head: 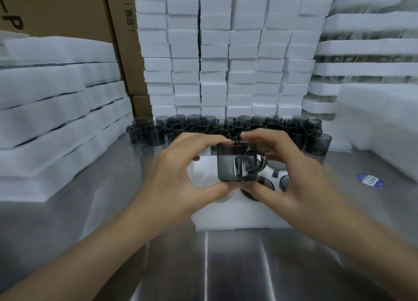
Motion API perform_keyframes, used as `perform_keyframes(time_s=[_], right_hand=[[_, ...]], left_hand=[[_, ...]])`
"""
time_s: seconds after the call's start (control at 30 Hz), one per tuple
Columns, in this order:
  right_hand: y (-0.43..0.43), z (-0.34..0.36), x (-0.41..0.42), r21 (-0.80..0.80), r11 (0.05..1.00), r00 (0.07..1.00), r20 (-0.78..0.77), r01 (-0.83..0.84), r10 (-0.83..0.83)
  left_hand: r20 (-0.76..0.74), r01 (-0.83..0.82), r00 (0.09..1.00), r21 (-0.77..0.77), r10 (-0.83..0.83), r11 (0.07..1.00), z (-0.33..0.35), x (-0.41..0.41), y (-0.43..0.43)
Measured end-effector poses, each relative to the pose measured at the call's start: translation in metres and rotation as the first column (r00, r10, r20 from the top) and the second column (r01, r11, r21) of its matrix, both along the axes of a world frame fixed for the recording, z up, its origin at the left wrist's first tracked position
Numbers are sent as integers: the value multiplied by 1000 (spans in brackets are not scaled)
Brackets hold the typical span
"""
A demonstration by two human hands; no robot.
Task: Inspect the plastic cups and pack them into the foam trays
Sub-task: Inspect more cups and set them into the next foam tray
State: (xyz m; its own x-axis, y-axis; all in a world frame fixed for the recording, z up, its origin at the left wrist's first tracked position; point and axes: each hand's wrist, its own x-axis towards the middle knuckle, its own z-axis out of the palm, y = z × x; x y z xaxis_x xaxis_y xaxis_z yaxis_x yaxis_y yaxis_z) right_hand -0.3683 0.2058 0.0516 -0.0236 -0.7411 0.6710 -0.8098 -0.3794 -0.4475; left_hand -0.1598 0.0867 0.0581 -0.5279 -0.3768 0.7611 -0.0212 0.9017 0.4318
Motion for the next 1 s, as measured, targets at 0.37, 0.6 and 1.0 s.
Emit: perform_keyframes(time_s=[0.37, 0.6, 1.0], right_hand=[[-5, -7, -18, -5, 984, 983, -30, 181, -181], [-5, -6, -19, 14, 981, 979, -71, 193, -191], [-8, -8, -22, 1, 977, 971, -113, 214, -212]], left_hand=[[-182, 23, 975, 646, 124, 763, -7, -3, -32], [-217, 140, 976, 734, 35, 665, 0, -3, -35], [260, -195, 955, 197, 141, 961, -12, -4, -8]])
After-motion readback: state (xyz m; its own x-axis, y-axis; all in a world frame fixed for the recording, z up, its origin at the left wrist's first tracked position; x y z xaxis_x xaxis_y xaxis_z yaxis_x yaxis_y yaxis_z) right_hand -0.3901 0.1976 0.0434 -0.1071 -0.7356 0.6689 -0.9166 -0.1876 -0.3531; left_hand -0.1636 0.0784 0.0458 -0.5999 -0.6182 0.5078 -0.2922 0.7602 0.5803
